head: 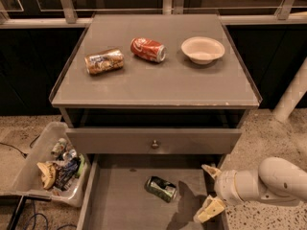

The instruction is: Pick green can from middle drawer and place on counter

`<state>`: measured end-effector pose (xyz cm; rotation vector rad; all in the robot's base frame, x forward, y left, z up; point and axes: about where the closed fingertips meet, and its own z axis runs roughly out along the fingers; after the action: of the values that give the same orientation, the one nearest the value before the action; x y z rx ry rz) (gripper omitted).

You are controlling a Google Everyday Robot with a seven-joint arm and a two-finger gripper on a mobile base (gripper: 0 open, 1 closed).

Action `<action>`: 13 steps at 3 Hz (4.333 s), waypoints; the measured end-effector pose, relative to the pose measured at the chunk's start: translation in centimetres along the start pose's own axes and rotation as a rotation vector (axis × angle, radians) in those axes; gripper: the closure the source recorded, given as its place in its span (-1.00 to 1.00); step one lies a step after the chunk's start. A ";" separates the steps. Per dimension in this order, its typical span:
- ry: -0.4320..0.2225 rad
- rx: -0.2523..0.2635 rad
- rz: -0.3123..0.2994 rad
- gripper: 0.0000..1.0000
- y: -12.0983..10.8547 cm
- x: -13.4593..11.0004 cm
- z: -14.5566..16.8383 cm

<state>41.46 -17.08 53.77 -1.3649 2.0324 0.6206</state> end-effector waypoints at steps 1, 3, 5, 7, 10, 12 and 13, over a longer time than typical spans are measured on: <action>0.000 0.000 0.000 -1.00 0.0 0.0 0.0; -0.035 -0.004 0.019 -1.00 0.7 -0.3 3.8; -0.149 0.136 0.024 -1.00 -0.6 -1.9 9.3; -0.168 0.192 0.012 -1.00 -1.8 -1.5 14.9; -0.104 0.203 0.039 -1.00 -4.0 1.2 20.3; -0.104 0.203 0.039 -0.16 -4.0 1.2 20.3; -0.104 0.203 0.039 0.30 -4.0 1.2 20.3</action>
Offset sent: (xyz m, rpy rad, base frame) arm 0.0031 0.0207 -0.0191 0.0288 0.0435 0.0044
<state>49.36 -5.70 38.37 -1.1537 1.9833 0.4776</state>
